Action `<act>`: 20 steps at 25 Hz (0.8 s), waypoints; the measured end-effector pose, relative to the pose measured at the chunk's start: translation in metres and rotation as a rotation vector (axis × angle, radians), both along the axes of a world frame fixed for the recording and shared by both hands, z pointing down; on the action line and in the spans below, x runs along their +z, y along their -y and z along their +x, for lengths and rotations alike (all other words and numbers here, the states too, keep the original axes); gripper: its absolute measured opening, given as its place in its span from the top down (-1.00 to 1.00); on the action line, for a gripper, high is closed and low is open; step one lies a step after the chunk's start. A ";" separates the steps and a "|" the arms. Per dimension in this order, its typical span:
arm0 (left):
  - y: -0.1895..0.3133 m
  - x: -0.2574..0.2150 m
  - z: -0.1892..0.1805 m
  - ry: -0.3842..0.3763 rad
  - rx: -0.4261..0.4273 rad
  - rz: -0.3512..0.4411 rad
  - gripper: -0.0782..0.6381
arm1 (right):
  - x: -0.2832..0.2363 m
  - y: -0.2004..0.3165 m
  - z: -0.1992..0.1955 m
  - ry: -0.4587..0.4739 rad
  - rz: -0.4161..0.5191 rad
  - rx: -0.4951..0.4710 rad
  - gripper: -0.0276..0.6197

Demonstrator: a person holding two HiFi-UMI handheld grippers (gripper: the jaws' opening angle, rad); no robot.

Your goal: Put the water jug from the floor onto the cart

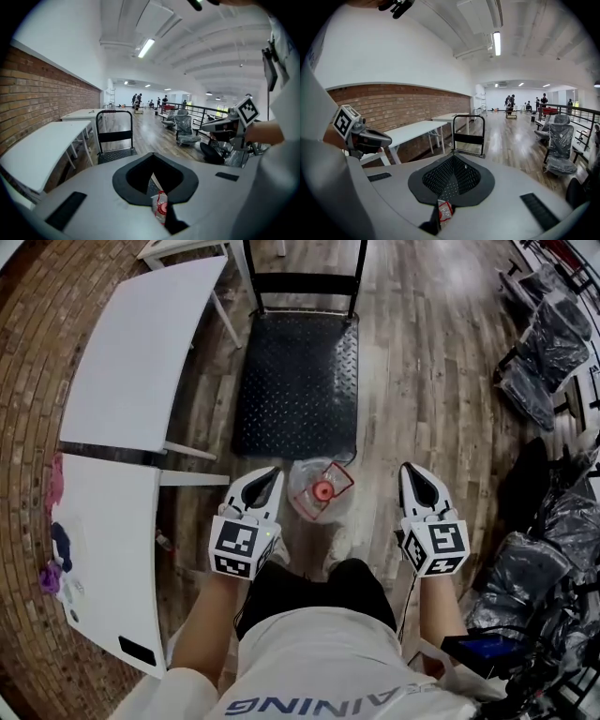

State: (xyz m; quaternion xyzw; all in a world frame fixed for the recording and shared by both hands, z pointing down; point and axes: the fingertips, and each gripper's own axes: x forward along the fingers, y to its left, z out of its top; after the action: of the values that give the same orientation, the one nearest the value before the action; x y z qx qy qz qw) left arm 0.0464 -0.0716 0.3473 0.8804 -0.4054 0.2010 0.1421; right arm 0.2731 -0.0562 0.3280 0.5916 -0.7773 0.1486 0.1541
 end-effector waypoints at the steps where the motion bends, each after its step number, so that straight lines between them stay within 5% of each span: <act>1: 0.007 0.011 0.007 0.002 0.031 -0.007 0.78 | 0.007 0.003 0.002 -0.003 -0.006 0.016 0.90; 11: 0.016 0.121 0.054 0.101 0.328 -0.112 0.78 | 0.103 -0.020 0.006 0.025 -0.171 0.124 0.90; 20: -0.004 0.186 0.065 0.116 0.344 -0.168 0.78 | 0.150 -0.024 0.006 0.023 -0.209 0.095 0.90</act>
State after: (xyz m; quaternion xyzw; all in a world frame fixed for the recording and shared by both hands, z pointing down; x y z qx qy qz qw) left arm 0.1116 -0.0676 0.5338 0.9087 -0.2382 0.3059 0.1549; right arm 0.2795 -0.0324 0.4779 0.6068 -0.7303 0.2425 0.1989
